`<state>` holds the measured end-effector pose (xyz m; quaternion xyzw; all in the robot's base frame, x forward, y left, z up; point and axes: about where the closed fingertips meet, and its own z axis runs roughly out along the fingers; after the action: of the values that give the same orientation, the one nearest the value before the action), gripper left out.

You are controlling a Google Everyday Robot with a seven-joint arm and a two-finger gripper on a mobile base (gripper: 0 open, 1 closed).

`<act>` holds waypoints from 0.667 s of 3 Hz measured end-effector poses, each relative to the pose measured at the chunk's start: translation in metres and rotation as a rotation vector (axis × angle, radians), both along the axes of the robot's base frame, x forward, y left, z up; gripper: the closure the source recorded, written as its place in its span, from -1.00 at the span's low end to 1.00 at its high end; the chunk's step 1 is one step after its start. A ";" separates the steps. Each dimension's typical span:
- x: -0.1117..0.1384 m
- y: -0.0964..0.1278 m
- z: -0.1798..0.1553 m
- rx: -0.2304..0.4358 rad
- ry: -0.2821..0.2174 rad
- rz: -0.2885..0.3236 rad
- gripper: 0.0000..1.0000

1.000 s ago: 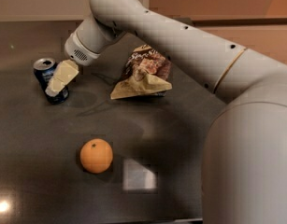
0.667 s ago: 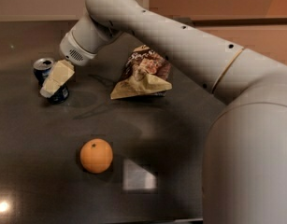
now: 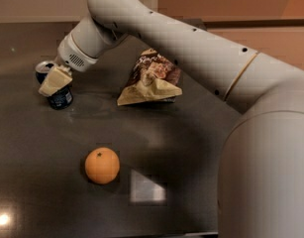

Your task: Pick pepsi can

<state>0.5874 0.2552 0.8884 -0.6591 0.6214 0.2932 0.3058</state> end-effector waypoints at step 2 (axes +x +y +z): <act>-0.009 0.000 0.014 0.028 0.003 0.055 0.78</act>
Offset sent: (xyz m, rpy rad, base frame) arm -0.0114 -0.0063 0.0316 0.0553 -0.0040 0.0896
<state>0.5785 0.2549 0.9026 -0.6711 0.5992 0.3115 0.3059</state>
